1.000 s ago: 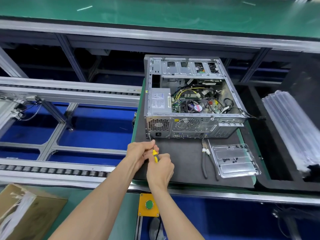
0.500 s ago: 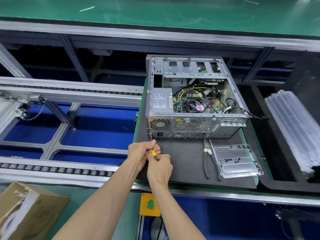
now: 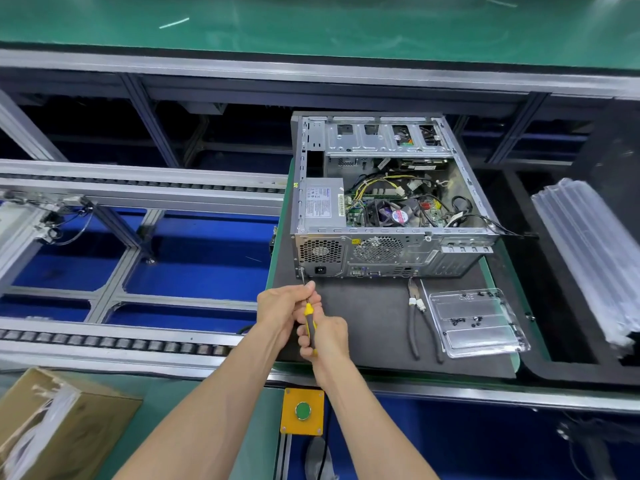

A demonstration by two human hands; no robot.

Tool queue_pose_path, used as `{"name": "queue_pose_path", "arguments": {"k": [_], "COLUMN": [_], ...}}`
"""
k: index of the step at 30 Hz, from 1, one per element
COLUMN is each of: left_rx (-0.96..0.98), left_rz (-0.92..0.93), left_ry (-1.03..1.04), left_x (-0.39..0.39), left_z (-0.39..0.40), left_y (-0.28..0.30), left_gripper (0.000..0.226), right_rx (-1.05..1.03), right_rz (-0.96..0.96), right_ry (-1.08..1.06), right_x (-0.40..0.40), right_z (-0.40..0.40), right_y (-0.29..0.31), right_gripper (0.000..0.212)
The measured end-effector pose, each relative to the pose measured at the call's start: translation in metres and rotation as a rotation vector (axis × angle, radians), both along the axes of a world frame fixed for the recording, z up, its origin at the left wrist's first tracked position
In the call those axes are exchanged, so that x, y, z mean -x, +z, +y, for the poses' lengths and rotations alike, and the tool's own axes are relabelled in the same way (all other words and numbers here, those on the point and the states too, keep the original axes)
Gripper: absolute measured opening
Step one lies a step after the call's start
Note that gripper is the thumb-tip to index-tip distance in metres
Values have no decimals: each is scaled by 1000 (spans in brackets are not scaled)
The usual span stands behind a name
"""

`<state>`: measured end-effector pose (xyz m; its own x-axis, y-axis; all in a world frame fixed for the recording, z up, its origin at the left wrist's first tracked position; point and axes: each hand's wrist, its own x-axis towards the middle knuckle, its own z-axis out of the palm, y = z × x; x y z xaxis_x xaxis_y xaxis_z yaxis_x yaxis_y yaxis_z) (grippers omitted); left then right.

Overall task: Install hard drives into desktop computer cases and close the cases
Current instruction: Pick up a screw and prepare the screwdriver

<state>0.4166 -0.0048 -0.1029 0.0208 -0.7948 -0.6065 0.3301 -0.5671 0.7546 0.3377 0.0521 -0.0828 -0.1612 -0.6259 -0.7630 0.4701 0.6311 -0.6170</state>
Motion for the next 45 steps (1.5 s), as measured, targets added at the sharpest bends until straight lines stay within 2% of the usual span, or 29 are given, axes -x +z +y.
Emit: {"name": "queue_pose_path", "arguments": {"k": [3,4,5,6,7,8,10,12,14,15,16,17,20,21,22,23,26,27,28,30,32,35,38,40,43,45], "left_rx": [-1,-3,-1,5,11,16,23,25,21,20,18,17,18,15,12,8,11,18,25,28,-7,-72,-75,-81,-71,-66], "left_rz": [33,44,47,49,50,48,33,14,3,-3,-9,-14,7,13,19,29,10,5,11,73,240,460,545,587,592,592], "left_ry": [5,3,1,1,5,12,19,16,8,7,6,5,3,5,9,16,-6,-16,-17,3,36,58,39,27,-27,-50], "left_x": [3,3,3,3,2,2,0,-2,-3,-3,-3,-2,3,3,3,1,-4,-5,-4,-5,-11,-20,-13,-4,7,13], "left_z": [0,0,0,1,0,0,0,-1,-1,-1,-1,-1,-1,-1,-1,-1,-1,-1,-1,-2,-4,-2,6,10,15,19], "left_y": [0,0,0,-1,-3,-4,-4,-5,-6,-5,-6,-6,-5,-5,-6,-6,-6,-6,-4,-1,2,3,6,13,25,31], "left_gripper": [20,20,19,18,17,17,18,23,24,23,22,21,22,23,24,24,31,31,31,37,51,69,73,73,70,67], "right_rx": [98,120,129,121,121,121,81,36,43,42,51,71,152,193,201,193,71,35,17,15,47,172,332,409,435,416], "right_rz": [749,930,1024,1044,987,845,343,-118,-300,-286,-166,62,973,1114,1127,1026,235,85,55,168,295,634,971,1123,1286,1310], "right_ry": [300,375,409,419,390,304,40,-100,-116,-90,-28,83,474,521,520,473,44,-6,9,107,165,285,369,431,548,580], "right_x": [-4,-6,-9,-11,-12,-12,-9,-2,4,5,5,6,2,-2,-6,-9,-10,-7,-4,2,8,14,17,20,26,30], "right_z": [6,8,10,11,9,7,1,1,2,1,1,2,8,9,11,9,-3,-4,-7,-6,-3,10,21,21,20,18], "right_y": [0,-3,-6,-8,-10,-10,-6,-2,0,1,2,5,-3,-5,-6,-6,-2,-1,-2,-3,-2,1,1,6,13,19], "right_gripper": [34,28,25,24,25,26,30,31,33,34,36,36,27,24,23,24,34,37,39,39,38,28,28,22,23,21]}}
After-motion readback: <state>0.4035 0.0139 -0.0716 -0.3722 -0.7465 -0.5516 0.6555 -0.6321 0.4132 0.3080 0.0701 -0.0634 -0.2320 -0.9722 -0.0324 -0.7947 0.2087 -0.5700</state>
